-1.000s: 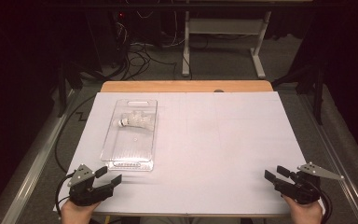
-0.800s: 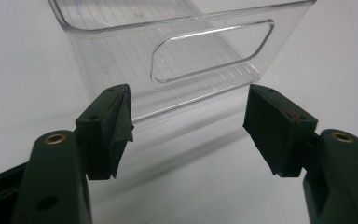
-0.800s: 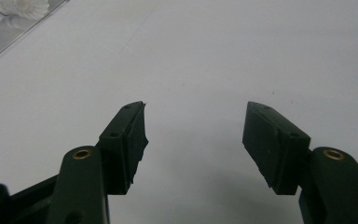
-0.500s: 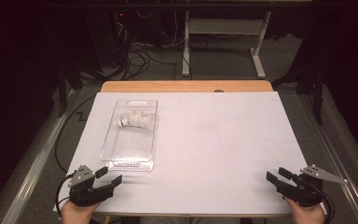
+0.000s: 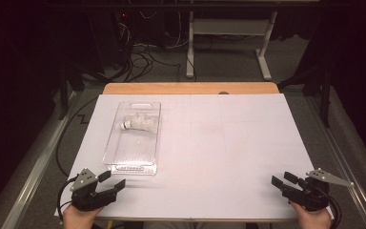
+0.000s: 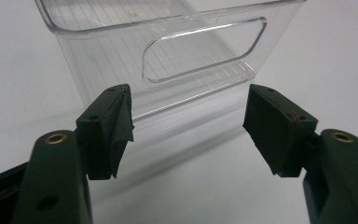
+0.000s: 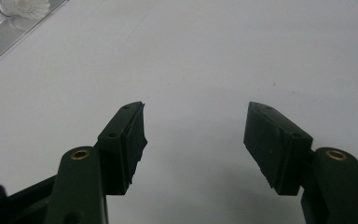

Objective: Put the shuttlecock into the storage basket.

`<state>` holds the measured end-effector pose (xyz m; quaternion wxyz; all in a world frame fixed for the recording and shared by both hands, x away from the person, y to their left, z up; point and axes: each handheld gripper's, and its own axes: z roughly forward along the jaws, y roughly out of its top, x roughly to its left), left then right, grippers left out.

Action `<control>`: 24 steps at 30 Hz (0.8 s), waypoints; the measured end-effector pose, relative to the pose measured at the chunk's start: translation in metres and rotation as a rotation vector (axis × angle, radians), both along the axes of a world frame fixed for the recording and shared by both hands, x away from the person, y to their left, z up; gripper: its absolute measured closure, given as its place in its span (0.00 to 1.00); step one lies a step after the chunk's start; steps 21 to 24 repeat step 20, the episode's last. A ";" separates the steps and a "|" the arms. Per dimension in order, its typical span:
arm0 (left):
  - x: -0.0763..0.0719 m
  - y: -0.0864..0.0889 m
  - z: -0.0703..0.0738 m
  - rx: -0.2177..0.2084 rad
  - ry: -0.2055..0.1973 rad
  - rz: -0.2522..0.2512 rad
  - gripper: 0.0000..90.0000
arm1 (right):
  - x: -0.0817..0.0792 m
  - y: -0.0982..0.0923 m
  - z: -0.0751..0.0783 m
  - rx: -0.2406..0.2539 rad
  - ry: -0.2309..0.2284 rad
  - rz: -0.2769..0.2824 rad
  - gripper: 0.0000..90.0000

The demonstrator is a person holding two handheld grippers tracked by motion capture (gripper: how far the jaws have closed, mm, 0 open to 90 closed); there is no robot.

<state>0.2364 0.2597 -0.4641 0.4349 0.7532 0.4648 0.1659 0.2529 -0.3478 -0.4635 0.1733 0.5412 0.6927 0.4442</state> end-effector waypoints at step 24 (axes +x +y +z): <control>-0.001 0.001 0.000 -0.008 -0.002 0.007 0.37 | 0.001 0.000 0.000 -0.001 -0.005 0.004 0.42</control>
